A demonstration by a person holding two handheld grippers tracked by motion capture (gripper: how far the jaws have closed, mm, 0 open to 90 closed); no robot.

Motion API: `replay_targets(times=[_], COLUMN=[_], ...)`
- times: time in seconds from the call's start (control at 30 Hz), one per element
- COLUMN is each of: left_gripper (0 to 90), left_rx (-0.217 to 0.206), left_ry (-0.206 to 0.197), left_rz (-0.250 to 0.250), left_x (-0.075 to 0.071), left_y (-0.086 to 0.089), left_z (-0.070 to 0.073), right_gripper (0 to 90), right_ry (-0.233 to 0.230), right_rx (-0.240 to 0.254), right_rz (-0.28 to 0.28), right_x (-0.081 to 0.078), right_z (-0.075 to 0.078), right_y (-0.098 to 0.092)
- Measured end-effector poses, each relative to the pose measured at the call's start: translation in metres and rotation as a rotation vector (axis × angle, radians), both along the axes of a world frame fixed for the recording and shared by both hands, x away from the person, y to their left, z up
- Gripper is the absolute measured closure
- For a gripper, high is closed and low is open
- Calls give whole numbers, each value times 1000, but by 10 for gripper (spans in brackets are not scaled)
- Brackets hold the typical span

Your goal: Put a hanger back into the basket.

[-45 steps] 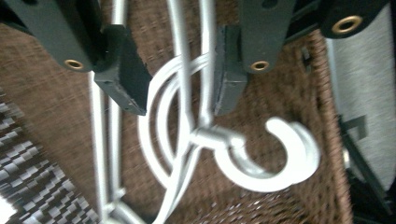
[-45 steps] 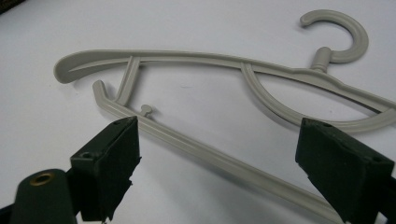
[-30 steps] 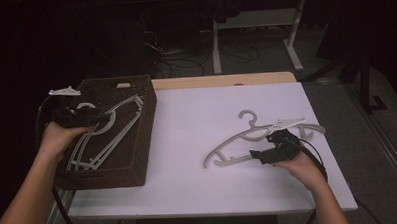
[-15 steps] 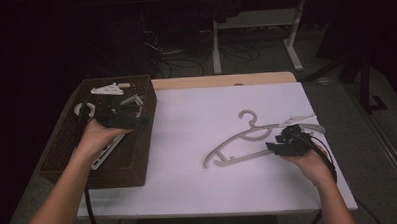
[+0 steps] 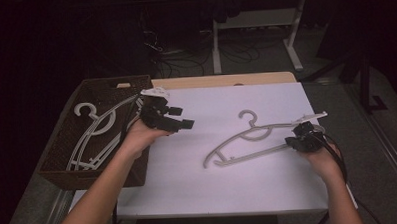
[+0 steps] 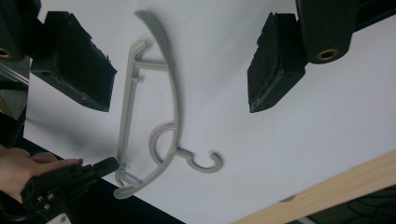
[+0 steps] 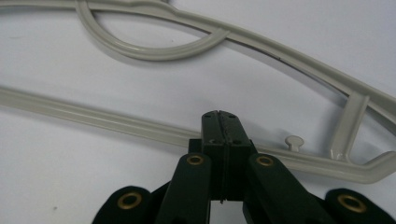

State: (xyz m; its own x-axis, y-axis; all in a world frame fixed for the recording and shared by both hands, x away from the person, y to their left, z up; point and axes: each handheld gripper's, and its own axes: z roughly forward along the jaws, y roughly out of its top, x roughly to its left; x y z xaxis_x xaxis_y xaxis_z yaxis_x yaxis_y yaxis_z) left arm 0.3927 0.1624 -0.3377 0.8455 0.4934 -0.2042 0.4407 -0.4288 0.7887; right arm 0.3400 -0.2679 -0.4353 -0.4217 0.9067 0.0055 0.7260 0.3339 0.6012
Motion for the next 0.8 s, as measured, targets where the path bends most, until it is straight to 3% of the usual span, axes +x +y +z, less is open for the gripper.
replay_targets(times=[0.23, 0.3, 0.4, 0.63, 0.8], left_gripper=[237, 242, 251, 308, 340], left_rx=[25, 15, 51, 99, 134], left_ry=[8, 17, 10, 60, 68], left_rz=[-17, -27, -30, -73, -104], left_x=[5, 7, 10, 23, 31], left_y=[-31, -39, -51, -83, -106], left_z=[-19, -25, -37, -74, -93], right_gripper=[895, 895, 896, 896, 897], right_ry=[24, 32, 47, 52, 54], right_rx=[-29, -35, -56, -68, -72], right_rz=[4, 5, 6, 4, 3], right_x=[2, 2, 3, 2, 2], right_z=[-8, -9, -12, -14, -14], right_y=[0, 0, 2, 4, 5])
